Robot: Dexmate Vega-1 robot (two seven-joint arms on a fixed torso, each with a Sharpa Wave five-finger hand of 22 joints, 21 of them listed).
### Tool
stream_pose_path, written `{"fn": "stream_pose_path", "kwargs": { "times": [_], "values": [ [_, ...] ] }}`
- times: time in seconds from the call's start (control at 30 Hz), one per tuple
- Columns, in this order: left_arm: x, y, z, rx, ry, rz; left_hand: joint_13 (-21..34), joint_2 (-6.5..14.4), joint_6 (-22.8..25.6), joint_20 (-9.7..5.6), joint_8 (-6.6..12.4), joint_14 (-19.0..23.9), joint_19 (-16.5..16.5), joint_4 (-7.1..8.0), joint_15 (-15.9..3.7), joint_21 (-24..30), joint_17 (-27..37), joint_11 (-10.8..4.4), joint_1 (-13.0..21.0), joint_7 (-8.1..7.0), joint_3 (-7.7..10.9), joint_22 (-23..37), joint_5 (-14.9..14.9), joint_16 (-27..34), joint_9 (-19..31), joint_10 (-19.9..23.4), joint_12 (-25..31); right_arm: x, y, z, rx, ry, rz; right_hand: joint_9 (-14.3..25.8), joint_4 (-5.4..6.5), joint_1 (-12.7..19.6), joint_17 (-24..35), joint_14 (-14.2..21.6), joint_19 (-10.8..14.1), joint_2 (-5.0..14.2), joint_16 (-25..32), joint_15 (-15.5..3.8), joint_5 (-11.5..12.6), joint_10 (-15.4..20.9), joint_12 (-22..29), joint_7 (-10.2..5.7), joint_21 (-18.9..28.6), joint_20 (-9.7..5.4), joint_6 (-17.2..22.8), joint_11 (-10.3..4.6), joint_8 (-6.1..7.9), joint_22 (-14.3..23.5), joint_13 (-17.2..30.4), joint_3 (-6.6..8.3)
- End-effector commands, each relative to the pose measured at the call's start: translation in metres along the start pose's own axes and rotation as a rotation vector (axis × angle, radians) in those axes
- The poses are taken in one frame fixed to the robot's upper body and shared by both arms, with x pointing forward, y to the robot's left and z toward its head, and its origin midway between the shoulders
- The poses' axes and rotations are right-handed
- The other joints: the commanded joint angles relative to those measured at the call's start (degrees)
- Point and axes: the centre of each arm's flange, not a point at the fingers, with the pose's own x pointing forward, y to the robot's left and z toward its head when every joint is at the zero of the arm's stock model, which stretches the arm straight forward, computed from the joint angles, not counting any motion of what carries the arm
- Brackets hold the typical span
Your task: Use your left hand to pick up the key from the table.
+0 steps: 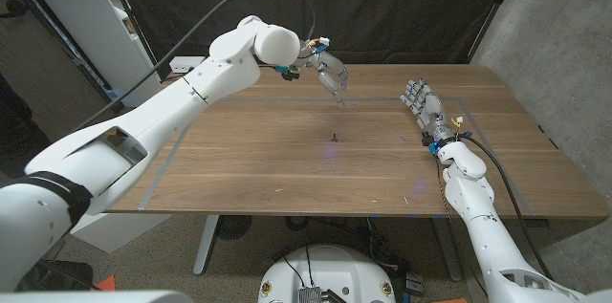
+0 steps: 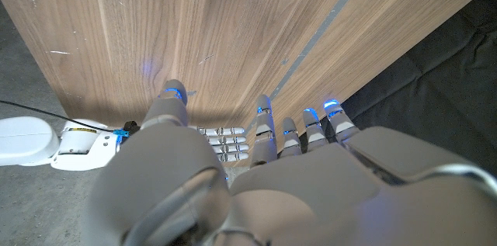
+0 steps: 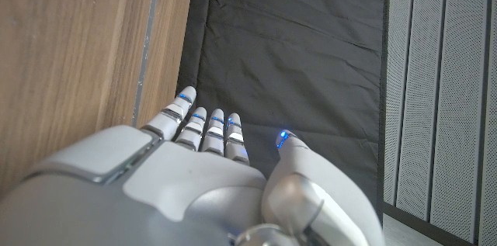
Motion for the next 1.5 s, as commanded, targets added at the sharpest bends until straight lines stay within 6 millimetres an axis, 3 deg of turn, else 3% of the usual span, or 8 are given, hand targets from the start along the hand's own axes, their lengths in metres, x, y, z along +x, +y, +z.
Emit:
{"fn": "stream_pose_path", "kwargs": {
  "times": [0.03,0.87,1.07,1.33,1.5],
  "values": [
    [0.016,-0.013,0.000,-0.018,-0.015,-0.025,0.10,-0.37,1.66,-0.35,0.53,-0.78,-3.69,-0.10,-0.44,0.46,0.02,-0.11,0.04,0.51,-0.30,-0.10,-0.22,0.31,0.15,0.73,0.64,0.000,-0.003,-0.002,-0.004,0.002,-0.005,0.24,0.13,-0.66,0.33,0.34,0.58,0.13,0.52,-0.02,-0.30,0.51,0.30,0.01,0.22,-0.06,0.44,-0.04,0.36,0.27,0.28,0.50],
    [0.038,-0.025,0.004,-0.011,-0.042,-0.069,0.19,0.84,3.86,-0.75,0.38,-0.08,-3.01,-0.45,-0.59,0.55,-0.39,-0.39,1.51,-0.29,-0.08,-0.27,-0.25,0.29,0.15,1.49,1.17,0.005,-0.006,-0.011,0.005,0.017,-0.012,0.24,0.13,-0.93,0.31,0.37,0.57,0.08,0.44,-0.08,-0.32,0.60,0.21,0.01,0.16,-0.15,0.49,0.01,0.24,0.26,0.28,0.58],
    [0.041,-0.030,0.006,0.020,-0.039,-0.044,0.29,-0.05,5.45,-0.25,0.59,0.91,-1.47,-1.01,-0.23,0.98,-0.67,-0.14,2.48,-0.02,-0.61,-0.43,-0.15,0.44,0.35,2.32,1.67,0.006,-0.007,-0.014,0.007,0.020,-0.015,0.24,0.12,-0.99,0.31,0.41,0.57,0.08,0.43,-0.03,-0.32,0.56,0.16,0.03,0.15,-0.14,0.51,-0.02,0.22,0.26,0.28,0.61],
    [0.046,-0.037,0.010,0.063,-0.032,-0.074,0.61,-1.19,1.94,0.62,-0.94,0.15,-1.29,-1.48,1.39,0.75,-0.98,1.66,4.16,0.01,-1.47,-0.70,0.60,-0.25,1.25,0.27,1.16,0.006,-0.009,-0.016,0.011,0.024,-0.020,0.24,0.10,-1.05,0.30,0.45,0.52,0.07,0.42,-0.01,-0.32,0.59,0.14,0.04,0.12,-0.13,0.53,-0.04,0.20,0.26,0.28,0.66],
    [0.049,-0.042,0.012,0.081,-0.033,-0.081,0.83,-1.43,-0.24,0.64,-1.65,-0.30,-1.53,-1.41,1.76,0.52,-1.04,1.99,4.76,-0.15,-1.93,-0.80,1.12,-0.59,1.90,-0.75,0.93,0.007,-0.010,-0.019,0.014,0.026,-0.024,0.24,0.09,-1.09,0.30,0.44,0.51,0.05,0.41,0.01,-0.33,0.63,0.14,0.07,0.11,-0.10,0.53,0.01,0.18,0.26,0.28,0.67]
  ]
}}
